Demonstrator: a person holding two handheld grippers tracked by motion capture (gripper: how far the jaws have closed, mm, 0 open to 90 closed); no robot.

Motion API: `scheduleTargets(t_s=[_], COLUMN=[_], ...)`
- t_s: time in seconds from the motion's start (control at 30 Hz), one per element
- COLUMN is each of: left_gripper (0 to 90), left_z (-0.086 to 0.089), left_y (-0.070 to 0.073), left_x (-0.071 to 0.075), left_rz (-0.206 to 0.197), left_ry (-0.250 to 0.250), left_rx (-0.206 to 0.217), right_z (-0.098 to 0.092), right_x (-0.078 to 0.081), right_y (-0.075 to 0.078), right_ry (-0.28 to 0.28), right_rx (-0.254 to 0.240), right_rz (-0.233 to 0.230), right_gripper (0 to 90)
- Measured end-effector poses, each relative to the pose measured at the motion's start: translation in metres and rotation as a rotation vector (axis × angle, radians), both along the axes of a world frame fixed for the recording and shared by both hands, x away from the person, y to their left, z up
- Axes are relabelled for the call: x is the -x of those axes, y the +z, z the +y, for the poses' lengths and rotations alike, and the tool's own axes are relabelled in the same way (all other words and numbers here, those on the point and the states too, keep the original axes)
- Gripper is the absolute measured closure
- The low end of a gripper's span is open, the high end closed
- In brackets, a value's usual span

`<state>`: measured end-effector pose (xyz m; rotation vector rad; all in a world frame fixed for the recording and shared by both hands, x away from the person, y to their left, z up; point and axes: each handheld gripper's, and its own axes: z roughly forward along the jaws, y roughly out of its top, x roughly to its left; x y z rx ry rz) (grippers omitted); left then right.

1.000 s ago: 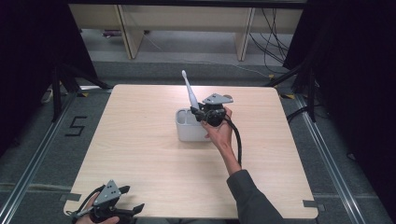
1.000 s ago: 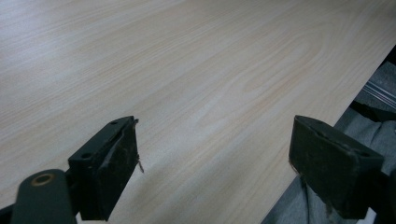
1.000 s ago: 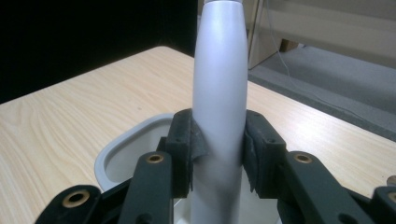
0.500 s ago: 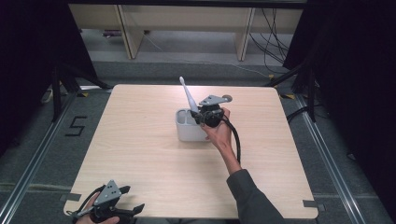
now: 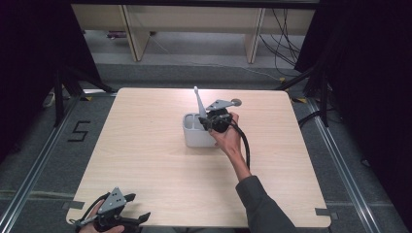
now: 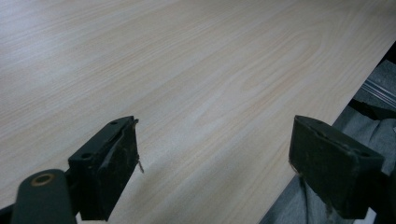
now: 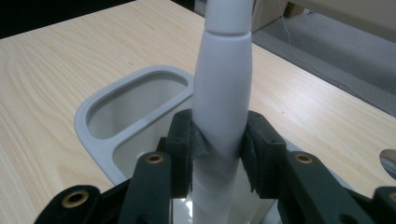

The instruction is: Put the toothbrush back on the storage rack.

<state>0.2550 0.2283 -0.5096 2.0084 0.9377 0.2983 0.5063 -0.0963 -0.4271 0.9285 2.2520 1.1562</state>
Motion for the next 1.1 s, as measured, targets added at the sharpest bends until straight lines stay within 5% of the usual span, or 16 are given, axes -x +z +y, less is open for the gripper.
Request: scheduleTargets(t_s=[0.2, 0.33, 0.57, 0.63, 0.67, 0.8, 1.0, 1.03, 1.1], left_gripper=[15.0, 15.0, 15.0, 15.0, 15.0, 15.0, 15.0, 15.0, 15.0], left_z=[-0.0006, -0.0001, 0.0021, 0.0004, 0.0021, 0.0004, 0.0021, 0.0007, 0.0023], left_y=[-0.0002, -0.0001, 0.0007, 0.0001, 0.0005, 0.0000, 0.0006, 0.0003, 0.0006], left_x=[0.0004, 0.0001, -0.0007, 0.0003, -0.0006, 0.0001, -0.0009, -0.0002, -0.0010], left_rz=[0.008, -0.001, 0.000, 0.005, 0.000, 0.004, -0.002, 0.000, -0.005], left_ry=[-0.009, -0.004, -0.018, -0.010, -0.015, -0.005, -0.022, -0.021, -0.020], left_rx=[0.006, -0.002, -0.044, -0.014, -0.043, -0.020, -0.044, -0.018, -0.046], right_z=[0.0012, 0.0026, 0.0015, 0.0018, 0.0019, 0.0008, 0.0007, 0.0006, -0.0004], right_x=[-0.0011, 0.0008, 0.0005, 0.0008, 0.0009, 0.0008, 0.0010, 0.0019, 0.0021], right_y=[-0.0010, -0.0016, -0.0004, -0.0004, -0.0009, 0.0001, 0.0010, 0.0016, 0.0030], right_ry=[0.008, -0.010, -0.003, -0.006, -0.007, -0.002, 0.001, -0.010, -0.004], right_rx=[0.030, 0.016, -0.003, -0.007, -0.013, -0.011, -0.028, -0.030, -0.031], right_rz=[-0.003, 0.024, -0.006, 0.000, 0.003, 0.000, 0.001, 0.006, -0.020], right_gripper=[66.2, 66.4, 62.6, 61.4, 60.0, 57.4, 54.0, 53.2, 52.4])
